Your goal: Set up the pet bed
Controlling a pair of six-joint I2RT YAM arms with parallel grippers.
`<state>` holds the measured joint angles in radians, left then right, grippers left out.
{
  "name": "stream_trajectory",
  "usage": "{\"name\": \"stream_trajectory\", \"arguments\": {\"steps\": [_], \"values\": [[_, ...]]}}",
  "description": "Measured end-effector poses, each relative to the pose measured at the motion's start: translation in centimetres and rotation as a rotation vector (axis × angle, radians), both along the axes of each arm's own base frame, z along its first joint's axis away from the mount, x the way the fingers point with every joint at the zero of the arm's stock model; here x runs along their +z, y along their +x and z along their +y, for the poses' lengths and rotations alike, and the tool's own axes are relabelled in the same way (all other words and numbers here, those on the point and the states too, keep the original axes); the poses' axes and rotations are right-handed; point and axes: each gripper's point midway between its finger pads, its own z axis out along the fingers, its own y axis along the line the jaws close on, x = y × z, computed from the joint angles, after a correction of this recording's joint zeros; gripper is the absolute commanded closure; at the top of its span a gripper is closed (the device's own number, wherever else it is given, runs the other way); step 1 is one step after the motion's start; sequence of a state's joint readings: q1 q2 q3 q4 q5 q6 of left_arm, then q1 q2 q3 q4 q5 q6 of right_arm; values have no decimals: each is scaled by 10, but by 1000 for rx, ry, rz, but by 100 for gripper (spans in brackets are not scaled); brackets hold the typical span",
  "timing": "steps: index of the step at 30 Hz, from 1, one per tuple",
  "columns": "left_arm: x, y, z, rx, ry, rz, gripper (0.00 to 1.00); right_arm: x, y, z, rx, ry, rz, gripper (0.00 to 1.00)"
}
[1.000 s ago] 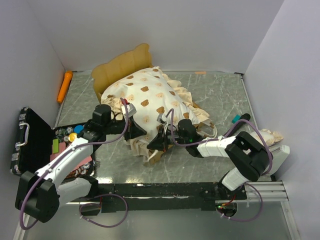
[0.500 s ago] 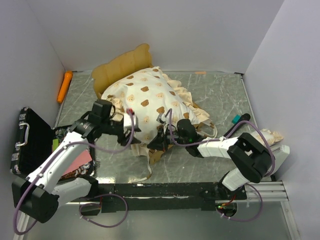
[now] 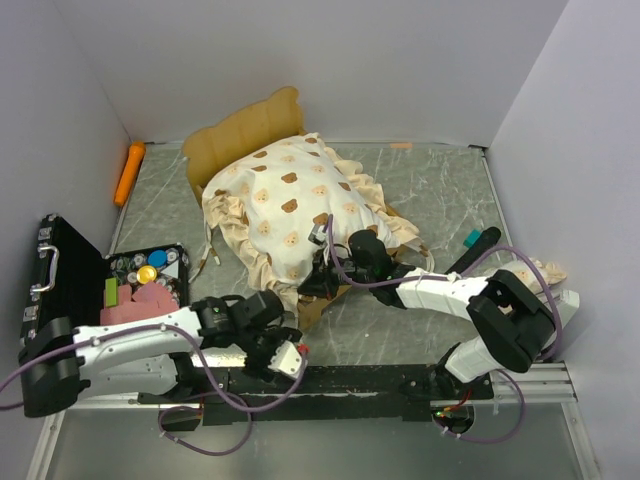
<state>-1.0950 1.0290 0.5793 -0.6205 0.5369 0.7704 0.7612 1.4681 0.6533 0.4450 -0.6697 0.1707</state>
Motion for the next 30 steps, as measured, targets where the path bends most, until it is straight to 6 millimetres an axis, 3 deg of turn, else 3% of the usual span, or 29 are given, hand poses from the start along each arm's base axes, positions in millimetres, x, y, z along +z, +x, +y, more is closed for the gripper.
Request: {"name": "stream_trajectory", "arguments": {"steps": [4,11,13,15,16,21,24,27,30], "values": [[-29,15,-2,85,99,-82,41,4,0,-2,-3,-3,-19,100],[-44,41,-4,220,162,-158,53,7,0,-5,-3,-10,-48,100],[-44,41,-3,221,164,-156,67,6,0,-5,-2,-14,-51,100],[-45,40,-2,222,169,-152,92,5,0,-6,1,-18,-54,100],[-45,39,-2,225,172,-149,99,5,0,-6,2,-20,-54,100],[-43,49,2,276,181,-200,99,-1,0,-9,2,-49,-52,100],[-23,74,4,369,93,-321,99,-2,0,-9,4,-83,-63,100],[37,111,9,511,-159,-478,99,4,2,-6,15,-89,-99,100],[89,130,10,580,-337,-564,99,9,3,-5,27,-85,-127,100]]}}
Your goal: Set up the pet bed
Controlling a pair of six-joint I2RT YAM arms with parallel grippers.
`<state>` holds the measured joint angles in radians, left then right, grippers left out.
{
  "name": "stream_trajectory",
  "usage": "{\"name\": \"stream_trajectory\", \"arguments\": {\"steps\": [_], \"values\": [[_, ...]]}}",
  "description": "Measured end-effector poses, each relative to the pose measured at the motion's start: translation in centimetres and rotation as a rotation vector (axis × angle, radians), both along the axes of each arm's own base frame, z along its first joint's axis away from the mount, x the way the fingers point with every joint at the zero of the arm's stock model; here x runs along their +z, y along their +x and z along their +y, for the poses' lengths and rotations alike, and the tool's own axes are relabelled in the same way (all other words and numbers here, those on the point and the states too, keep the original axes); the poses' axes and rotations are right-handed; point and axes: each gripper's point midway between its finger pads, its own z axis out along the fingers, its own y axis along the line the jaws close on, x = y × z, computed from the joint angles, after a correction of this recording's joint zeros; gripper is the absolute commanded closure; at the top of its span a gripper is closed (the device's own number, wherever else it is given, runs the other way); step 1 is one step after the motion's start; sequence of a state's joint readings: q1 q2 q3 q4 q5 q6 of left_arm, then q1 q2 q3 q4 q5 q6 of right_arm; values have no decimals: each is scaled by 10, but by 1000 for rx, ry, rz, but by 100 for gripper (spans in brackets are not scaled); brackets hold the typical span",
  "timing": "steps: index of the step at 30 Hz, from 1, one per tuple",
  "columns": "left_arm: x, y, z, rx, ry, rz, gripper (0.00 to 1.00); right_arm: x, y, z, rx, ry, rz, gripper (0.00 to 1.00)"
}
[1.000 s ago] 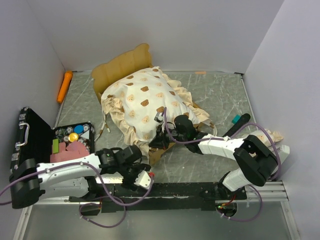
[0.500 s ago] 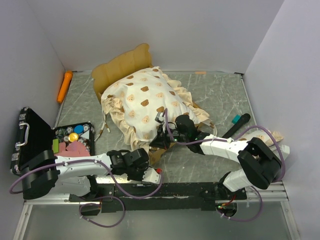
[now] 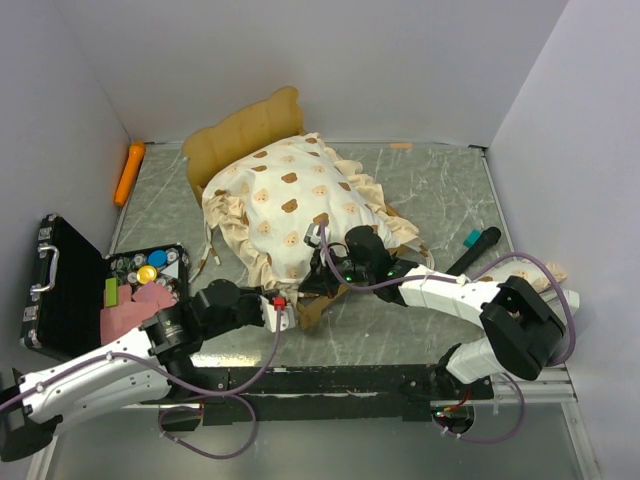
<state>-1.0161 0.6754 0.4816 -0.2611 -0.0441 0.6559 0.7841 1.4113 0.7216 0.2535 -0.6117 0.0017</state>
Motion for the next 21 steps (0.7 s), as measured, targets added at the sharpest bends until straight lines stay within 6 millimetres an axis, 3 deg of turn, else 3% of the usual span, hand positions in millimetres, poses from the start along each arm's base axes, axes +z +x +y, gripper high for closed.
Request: {"name": "stream_trajectory", "arguments": {"steps": [1,4,11,16,21], "values": [[14,2,-3,-7,-28,-28,99,1,0,1,5,-1,-4,100],[32,7,-13,-23,-45,-58,99,4,1,2,14,2,-17,100],[30,31,-24,4,-22,-75,99,7,-2,4,45,12,-41,100],[41,54,-29,45,-69,-54,99,14,-8,1,73,38,-82,100],[54,58,-47,2,-125,-4,99,23,-14,2,115,86,-130,100]]}}
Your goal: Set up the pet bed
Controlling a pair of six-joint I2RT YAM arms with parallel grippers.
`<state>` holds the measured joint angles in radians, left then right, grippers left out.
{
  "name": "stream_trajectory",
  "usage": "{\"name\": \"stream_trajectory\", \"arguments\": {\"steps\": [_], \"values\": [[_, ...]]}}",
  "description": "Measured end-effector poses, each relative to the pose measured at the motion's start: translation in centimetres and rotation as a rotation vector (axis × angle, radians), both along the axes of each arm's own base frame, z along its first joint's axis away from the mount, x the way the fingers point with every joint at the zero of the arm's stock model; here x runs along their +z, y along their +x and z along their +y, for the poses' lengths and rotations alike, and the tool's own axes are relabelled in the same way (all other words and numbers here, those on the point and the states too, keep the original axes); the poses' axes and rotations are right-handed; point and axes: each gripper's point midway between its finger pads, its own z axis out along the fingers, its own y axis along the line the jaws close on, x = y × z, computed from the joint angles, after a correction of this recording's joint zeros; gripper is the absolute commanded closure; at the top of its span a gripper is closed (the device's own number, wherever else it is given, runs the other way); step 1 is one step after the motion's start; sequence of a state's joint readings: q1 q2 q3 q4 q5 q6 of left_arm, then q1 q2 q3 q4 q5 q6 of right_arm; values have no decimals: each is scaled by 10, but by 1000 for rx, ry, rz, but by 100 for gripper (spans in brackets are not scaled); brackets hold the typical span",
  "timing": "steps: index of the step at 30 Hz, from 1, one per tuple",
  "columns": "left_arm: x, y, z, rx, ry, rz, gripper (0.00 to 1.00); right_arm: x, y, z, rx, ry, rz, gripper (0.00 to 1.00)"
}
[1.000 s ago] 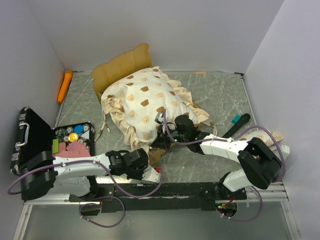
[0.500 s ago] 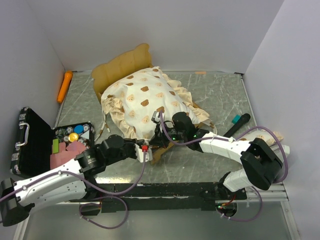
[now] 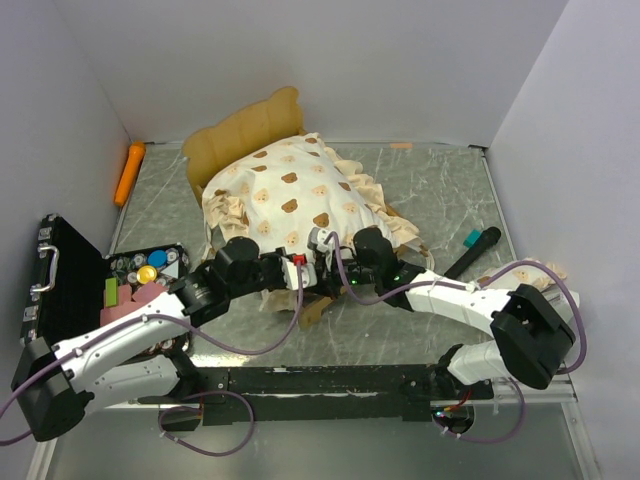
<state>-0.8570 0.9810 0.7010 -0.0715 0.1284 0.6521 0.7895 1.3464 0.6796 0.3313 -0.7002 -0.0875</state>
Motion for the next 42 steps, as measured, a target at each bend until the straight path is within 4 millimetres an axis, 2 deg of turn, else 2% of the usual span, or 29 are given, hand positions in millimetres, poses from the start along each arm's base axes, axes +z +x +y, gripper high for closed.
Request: {"name": "stream_trajectory", "arguments": {"steps": [5,9,15,18,25,29,32,36,38,42], "values": [[-6,-19,-21,-126,-34,96,99,5,0,2,18,33,-42,100],[-10,-25,-26,-178,-58,149,99,2,-6,-3,25,49,-55,100],[-28,-22,-18,-222,-80,270,99,16,-4,-5,2,92,-112,100],[-40,-27,-18,-262,-77,335,99,21,-4,-7,-8,103,-128,100],[-41,-30,-9,-320,-131,405,99,19,2,-8,-57,88,-135,100],[-45,-33,0,-359,-163,477,99,15,18,-13,-150,54,-139,100],[-59,-44,0,-406,-155,567,99,12,28,-16,-205,29,-142,100],[-81,-52,-1,-414,-144,698,99,16,36,-10,-213,29,-145,100],[-81,-49,-2,-395,-155,719,99,16,38,-6,-207,26,-144,100],[-69,-33,-7,-349,-193,667,99,14,37,-4,-190,21,-144,100]]}}
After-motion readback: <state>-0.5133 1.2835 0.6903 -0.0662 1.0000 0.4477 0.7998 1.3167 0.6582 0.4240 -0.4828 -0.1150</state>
